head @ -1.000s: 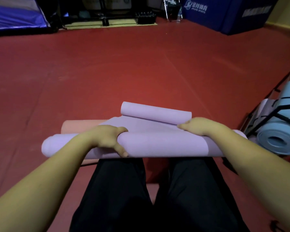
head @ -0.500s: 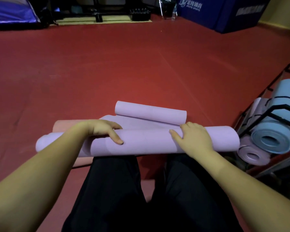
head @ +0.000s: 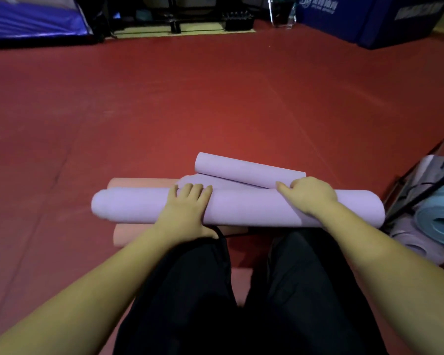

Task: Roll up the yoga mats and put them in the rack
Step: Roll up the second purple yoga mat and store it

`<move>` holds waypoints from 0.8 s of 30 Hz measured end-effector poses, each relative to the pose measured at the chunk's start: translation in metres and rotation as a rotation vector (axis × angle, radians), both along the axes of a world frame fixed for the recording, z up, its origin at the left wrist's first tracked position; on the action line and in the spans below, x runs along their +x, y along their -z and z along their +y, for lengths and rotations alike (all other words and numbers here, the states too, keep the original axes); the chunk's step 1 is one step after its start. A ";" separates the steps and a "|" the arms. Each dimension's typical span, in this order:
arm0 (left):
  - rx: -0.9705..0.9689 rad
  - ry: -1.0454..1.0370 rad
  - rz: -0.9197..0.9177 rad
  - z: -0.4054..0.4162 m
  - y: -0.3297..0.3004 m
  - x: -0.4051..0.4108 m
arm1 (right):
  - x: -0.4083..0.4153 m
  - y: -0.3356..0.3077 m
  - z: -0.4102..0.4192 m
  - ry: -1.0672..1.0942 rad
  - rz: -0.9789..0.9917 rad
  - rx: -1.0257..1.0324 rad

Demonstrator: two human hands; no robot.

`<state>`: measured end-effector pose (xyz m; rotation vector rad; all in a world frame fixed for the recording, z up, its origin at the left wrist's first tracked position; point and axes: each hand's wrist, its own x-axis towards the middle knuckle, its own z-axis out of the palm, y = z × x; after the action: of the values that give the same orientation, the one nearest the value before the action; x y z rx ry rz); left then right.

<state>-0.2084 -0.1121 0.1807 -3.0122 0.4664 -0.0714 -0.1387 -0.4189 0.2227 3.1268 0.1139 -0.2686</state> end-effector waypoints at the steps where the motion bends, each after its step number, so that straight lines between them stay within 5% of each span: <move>1: 0.060 -0.010 -0.019 -0.004 0.003 0.000 | 0.000 0.000 0.001 0.002 0.003 0.000; 10: 0.071 0.026 0.154 -0.009 -0.037 0.013 | 0.000 -0.022 -0.001 0.086 0.187 0.043; 17: -0.234 0.005 0.652 0.007 -0.061 0.020 | -0.001 -0.034 -0.001 0.132 0.503 0.145; 24: -0.339 -0.097 0.950 0.005 -0.067 0.053 | -0.018 -0.016 -0.006 -0.032 -0.116 0.181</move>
<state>-0.1555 -0.1068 0.2482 -3.1834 0.3757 1.4556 -0.1567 -0.4244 0.2384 3.3069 0.1979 -0.0801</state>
